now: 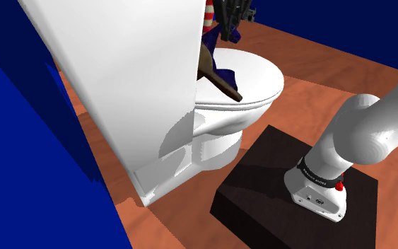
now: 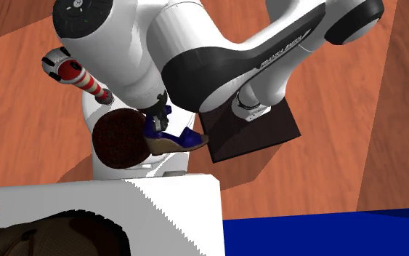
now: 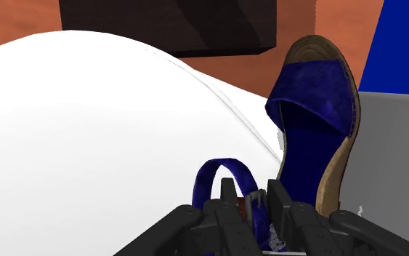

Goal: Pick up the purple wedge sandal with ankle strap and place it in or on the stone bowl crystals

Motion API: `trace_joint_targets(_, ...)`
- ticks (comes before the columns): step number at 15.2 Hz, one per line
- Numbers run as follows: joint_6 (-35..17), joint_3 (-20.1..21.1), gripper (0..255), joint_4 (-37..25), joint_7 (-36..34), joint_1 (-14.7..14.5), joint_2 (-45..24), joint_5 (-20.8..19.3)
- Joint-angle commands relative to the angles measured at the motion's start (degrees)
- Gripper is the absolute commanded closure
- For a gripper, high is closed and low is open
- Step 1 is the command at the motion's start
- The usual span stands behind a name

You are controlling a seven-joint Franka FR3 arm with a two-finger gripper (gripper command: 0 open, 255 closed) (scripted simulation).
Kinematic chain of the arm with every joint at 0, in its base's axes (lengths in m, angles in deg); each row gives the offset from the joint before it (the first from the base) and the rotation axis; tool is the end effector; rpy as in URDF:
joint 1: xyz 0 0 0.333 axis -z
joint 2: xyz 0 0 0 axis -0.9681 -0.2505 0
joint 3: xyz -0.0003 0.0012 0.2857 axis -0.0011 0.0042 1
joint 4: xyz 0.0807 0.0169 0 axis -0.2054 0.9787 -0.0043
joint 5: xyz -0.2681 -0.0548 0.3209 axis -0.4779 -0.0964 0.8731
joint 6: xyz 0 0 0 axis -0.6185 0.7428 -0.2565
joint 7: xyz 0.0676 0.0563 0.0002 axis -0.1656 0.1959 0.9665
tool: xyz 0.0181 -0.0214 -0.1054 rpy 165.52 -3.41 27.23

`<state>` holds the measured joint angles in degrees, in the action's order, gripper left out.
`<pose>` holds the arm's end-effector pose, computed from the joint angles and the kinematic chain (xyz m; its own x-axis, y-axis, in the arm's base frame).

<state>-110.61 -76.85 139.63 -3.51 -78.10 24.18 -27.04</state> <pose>0.4357 0.1252 0.6239 0.9973 -0.0709 -0.0176 -0.0708 -0.9975 0.0077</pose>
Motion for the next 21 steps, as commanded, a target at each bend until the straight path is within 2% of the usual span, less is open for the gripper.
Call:
trace_joint_targets(1,1.6,0.0,255,-2.4,-0.1,0.1,-0.7,-0.1)
trace_joint_targets(4,3.6,0.0,255,-5.1,-0.2,0.1,-1.5,-0.2)
trace_joint_targets(11,4.6,-0.6,255,-21.5,1.6,1.7,-17.1,-3.1)
trace_joint_targets(15,7.2,-0.8,255,-34.2,2.3,2.0,-27.3,-4.9)
trace_joint_targets(19,12.5,-1.0,255,-51.7,3.0,1.5,-39.8,-7.0)
trace_joint_targets(21,10.1,-1.1,255,-47.8,3.1,1.8,-38.2,-6.7)
